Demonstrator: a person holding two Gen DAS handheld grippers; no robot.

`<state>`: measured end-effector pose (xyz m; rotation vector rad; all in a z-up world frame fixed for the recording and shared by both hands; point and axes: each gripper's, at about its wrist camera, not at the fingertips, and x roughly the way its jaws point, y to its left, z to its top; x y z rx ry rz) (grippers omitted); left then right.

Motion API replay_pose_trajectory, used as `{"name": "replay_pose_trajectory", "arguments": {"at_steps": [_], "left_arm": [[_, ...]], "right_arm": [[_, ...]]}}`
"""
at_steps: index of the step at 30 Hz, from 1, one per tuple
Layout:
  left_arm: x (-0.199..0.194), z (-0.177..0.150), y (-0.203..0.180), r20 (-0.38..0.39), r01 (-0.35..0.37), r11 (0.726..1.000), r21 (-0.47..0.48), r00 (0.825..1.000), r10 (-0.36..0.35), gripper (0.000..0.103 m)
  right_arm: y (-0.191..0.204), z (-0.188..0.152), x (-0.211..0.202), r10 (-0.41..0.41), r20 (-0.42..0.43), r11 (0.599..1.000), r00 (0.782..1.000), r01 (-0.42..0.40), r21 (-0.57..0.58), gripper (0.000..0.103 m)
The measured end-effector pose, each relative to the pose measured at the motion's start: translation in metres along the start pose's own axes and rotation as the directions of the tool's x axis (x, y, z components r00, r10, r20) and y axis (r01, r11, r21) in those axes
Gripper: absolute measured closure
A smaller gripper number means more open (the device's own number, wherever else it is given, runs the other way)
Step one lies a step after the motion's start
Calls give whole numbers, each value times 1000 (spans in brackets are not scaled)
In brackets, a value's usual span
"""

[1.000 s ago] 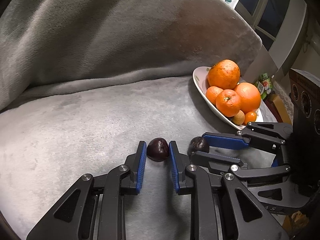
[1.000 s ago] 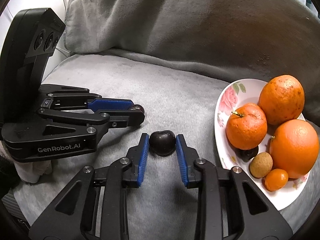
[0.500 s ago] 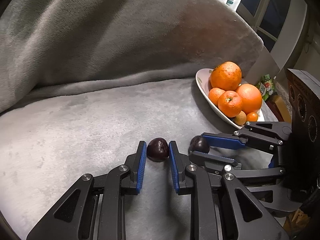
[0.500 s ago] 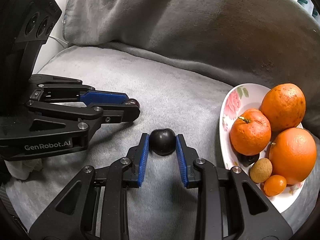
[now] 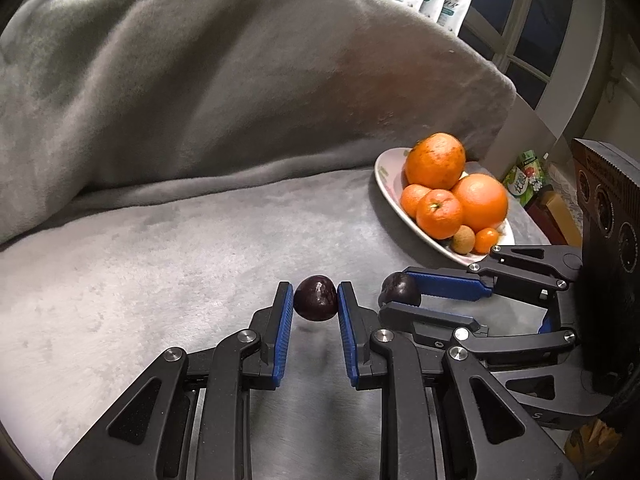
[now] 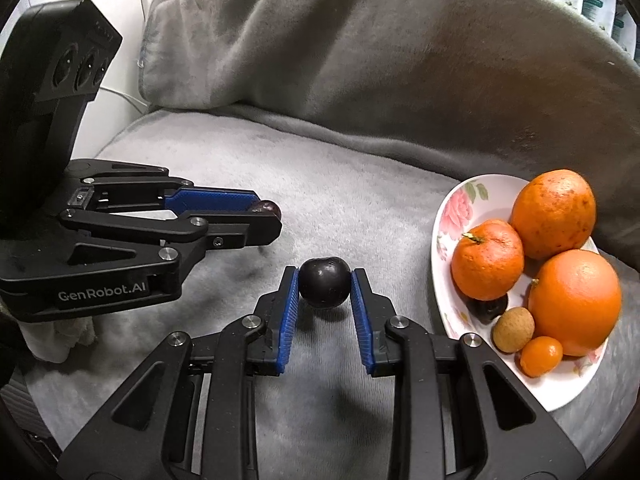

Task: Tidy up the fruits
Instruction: 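Lift both plums and carry them over the plate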

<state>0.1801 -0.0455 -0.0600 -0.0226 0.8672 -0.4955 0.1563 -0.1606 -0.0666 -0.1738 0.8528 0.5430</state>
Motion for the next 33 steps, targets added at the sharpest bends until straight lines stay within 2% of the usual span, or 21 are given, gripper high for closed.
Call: {"name": "replay_pose_trajectory", "arguments": {"at_steps": [12, 33], "left_arm": [[-8, 6, -30, 29, 11, 999, 32, 1000, -12, 82], [1, 22, -88, 62, 93, 994, 63, 993, -97, 82]], "right_arm": [[-19, -14, -39, 4, 65, 999, 998, -7, 52, 76], [-100, -41, -105, -78, 152, 980, 985, 48, 193, 76]]}}
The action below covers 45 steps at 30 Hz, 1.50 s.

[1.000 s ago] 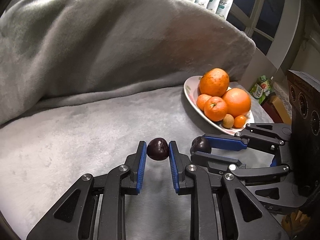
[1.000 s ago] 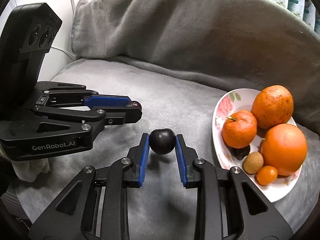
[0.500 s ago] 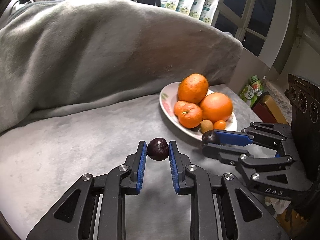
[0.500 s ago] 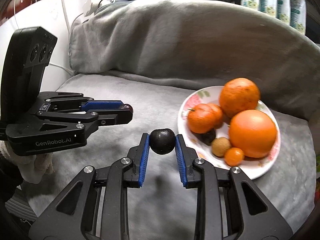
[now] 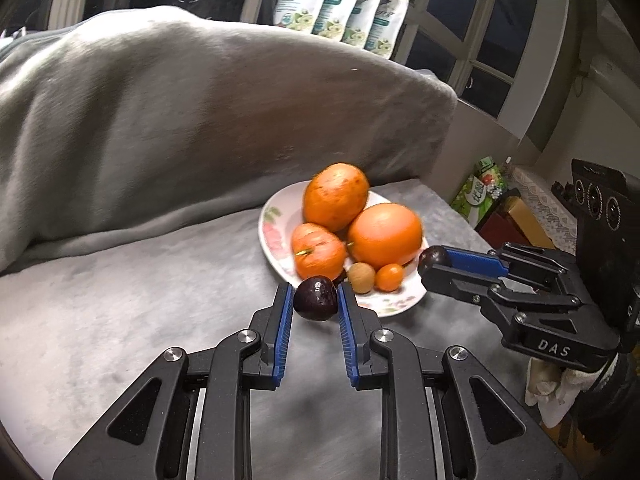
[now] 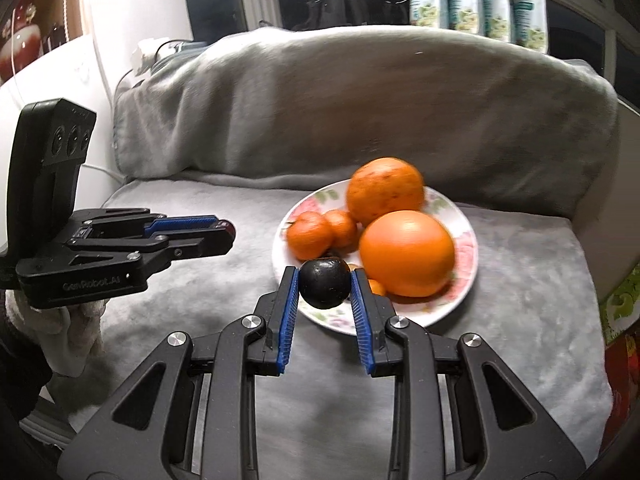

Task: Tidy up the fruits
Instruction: 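Lift both plums and carry them over the plate, then open both grippers to release the plums onto the plate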

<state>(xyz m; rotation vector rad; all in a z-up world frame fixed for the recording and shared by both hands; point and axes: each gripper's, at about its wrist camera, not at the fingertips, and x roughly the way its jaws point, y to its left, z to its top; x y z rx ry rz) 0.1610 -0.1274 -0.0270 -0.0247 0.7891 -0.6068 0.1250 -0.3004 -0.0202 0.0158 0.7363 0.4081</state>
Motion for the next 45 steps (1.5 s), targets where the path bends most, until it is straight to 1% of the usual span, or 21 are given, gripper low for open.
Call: {"name": "replay_pose_trajectory", "arguments": {"at_steps": [8, 16, 24, 31, 39, 45], "left_arm": [[8, 8, -23, 10, 28, 999, 25, 1000, -28, 82], [16, 12, -41, 7, 37, 998, 56, 999, -37, 82], [24, 13, -50, -2, 37, 997, 67, 999, -37, 82], [24, 13, -54, 10, 21, 997, 81, 1000, -22, 82], [26, 16, -57, 12, 17, 996, 87, 1000, -18, 82], [29, 19, -56, 15, 15, 996, 84, 1000, -16, 82]], "right_arm": [[-26, 8, -11, -24, 32, 999, 999, 23, 37, 76], [-49, 22, -11, -49, 53, 997, 997, 46, 64, 76], [-72, 35, 6, -62, 39, 994, 997, 58, 96, 76], [-85, 39, 24, -64, 7, 992, 998, 63, 113, 76], [-89, 44, 38, -53, -16, 991, 998, 54, 122, 76], [-90, 44, 41, -45, -14, 990, 999, 46, 133, 76]]}}
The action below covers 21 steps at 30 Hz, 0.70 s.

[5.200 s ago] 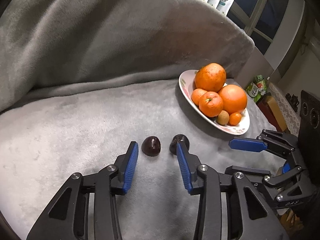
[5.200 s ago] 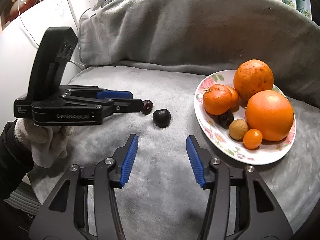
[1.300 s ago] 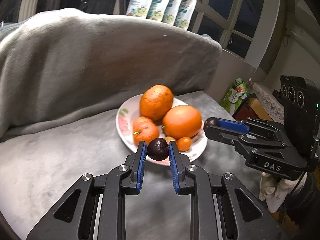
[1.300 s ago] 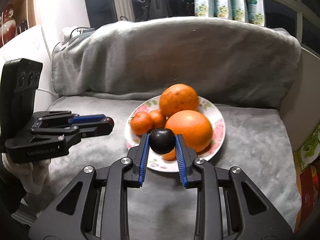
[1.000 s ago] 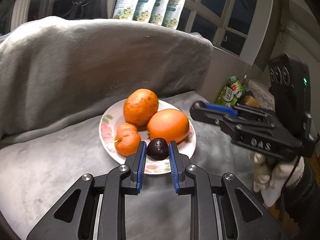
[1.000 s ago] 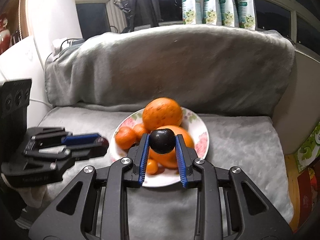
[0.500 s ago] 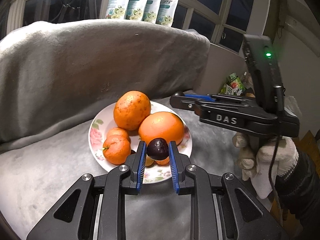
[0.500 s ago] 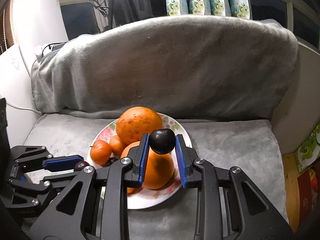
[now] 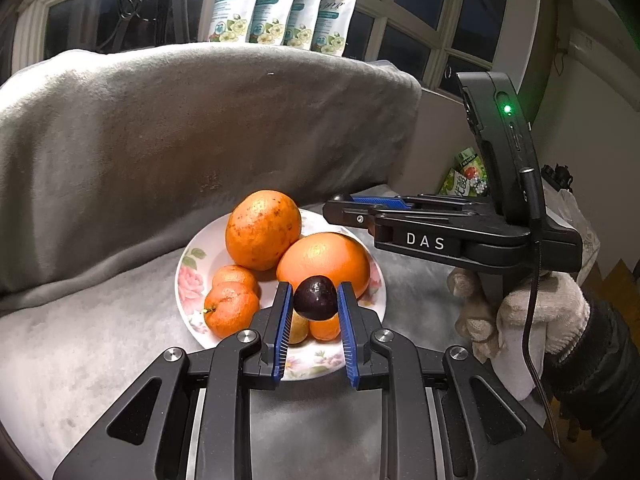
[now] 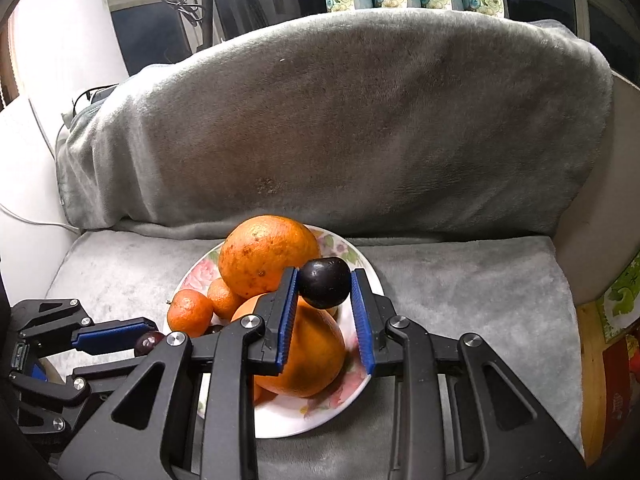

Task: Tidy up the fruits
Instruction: 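Open both grippers to release the plums onto the plate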

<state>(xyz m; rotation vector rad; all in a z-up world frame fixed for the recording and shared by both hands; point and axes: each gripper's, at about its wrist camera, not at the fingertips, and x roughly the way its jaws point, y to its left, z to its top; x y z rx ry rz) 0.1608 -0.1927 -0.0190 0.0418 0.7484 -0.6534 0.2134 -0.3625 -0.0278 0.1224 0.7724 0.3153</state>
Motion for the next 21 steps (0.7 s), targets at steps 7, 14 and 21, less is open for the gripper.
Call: {"name": "replay_pose_trajectory", "arguments": {"at_steps": [7, 14, 21], "left_arm": [[2, 1, -1, 3, -2, 1000, 3, 1000, 2, 82], [2, 3, -1, 8, -8, 1000, 6, 1000, 8, 69], [2, 3, 0, 11, -16, 1000, 2, 1000, 16, 58]], "right_arm": [[0, -1, 1, 4, -3, 1000, 1000, -4, -5, 75], [2, 0, 3, 6, -5, 1000, 1000, -6, -4, 63], [3, -1, -2, 0, 14, 1000, 1000, 0, 0, 48]]}}
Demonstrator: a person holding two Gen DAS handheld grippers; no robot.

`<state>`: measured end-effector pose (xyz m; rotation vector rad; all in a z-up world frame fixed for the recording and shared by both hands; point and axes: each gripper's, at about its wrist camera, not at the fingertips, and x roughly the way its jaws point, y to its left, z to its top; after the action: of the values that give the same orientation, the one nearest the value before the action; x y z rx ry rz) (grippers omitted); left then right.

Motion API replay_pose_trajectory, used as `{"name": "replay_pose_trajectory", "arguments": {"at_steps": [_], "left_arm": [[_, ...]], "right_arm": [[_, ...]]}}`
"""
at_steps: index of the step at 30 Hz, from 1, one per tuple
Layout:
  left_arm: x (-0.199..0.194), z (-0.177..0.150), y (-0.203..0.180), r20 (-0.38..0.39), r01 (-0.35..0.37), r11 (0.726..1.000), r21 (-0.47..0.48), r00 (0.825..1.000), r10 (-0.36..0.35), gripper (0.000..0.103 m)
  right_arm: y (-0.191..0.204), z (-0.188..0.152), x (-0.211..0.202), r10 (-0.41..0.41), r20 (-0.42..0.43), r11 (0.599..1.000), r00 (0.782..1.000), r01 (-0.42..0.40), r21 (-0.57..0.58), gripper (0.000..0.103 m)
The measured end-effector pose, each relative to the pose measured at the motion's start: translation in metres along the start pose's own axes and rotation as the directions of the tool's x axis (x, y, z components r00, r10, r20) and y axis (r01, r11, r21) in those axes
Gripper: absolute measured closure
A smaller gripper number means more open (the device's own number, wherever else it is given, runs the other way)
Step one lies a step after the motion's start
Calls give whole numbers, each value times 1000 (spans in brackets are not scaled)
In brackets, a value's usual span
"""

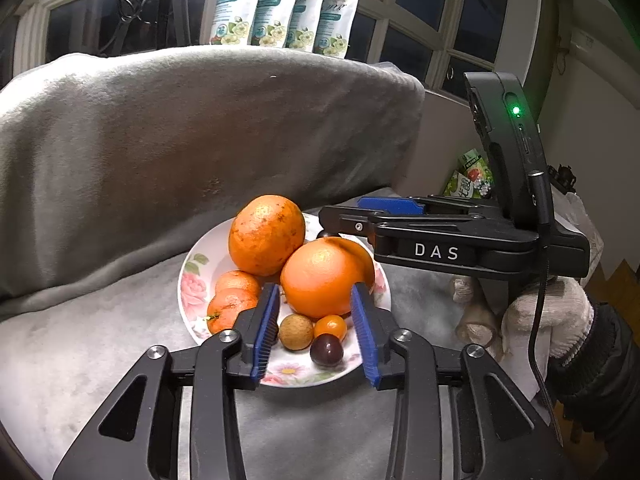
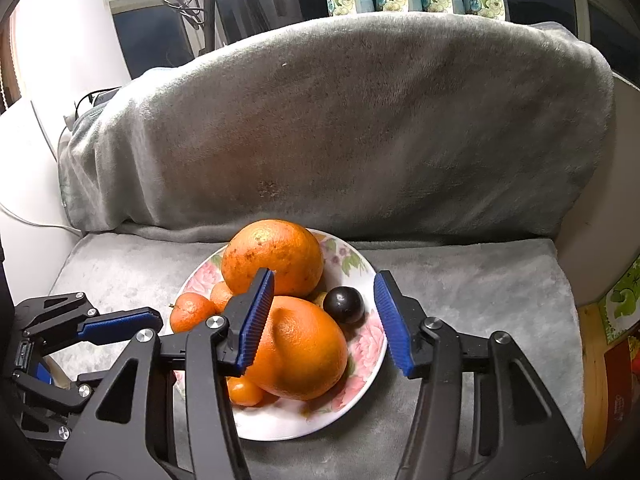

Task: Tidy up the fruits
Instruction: 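Open both grippers to release the plums onto the plate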

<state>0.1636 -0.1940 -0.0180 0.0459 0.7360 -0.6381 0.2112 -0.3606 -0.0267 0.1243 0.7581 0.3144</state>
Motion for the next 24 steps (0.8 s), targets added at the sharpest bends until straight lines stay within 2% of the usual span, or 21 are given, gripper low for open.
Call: {"name": "replay_pose_trajectory", "arguments": {"at_steps": [2, 4, 8, 12, 14, 16, 24], "left_arm": [[-1, 0, -1, 5, 0, 1000, 1, 1000, 0, 53], [-1, 0, -1, 6, -3, 1000, 5, 1000, 3, 53], [-2, 0, -1, 8, -10, 1000, 6, 1000, 10, 42], [-2, 1, -1, 6, -25, 1000, 1, 1000, 25, 30], [-1, 0, -1, 5, -32, 999, 0, 999, 32, 29], [-1, 1, -1, -1, -44, 999, -1, 999, 44, 22], [2, 1, 1, -20, -74, 997, -17, 997, 74, 21]], "right_arm": [[1, 0, 0, 0, -1, 1000, 1000, 0, -2, 47], [-1, 0, -1, -1, 0, 1000, 1000, 1, -2, 41], [-1, -1, -2, -1, 4, 1000, 1000, 1, 5, 34], [-1, 0, -2, -9, 1, 1000, 1000, 9, -2, 21], [0, 0, -2, -12, 3, 1000, 1000, 12, -2, 18], [0, 0, -3, -12, 3, 1000, 1000, 12, 0, 17], [1, -1, -4, -14, 2, 1000, 1000, 14, 2, 12]]}}
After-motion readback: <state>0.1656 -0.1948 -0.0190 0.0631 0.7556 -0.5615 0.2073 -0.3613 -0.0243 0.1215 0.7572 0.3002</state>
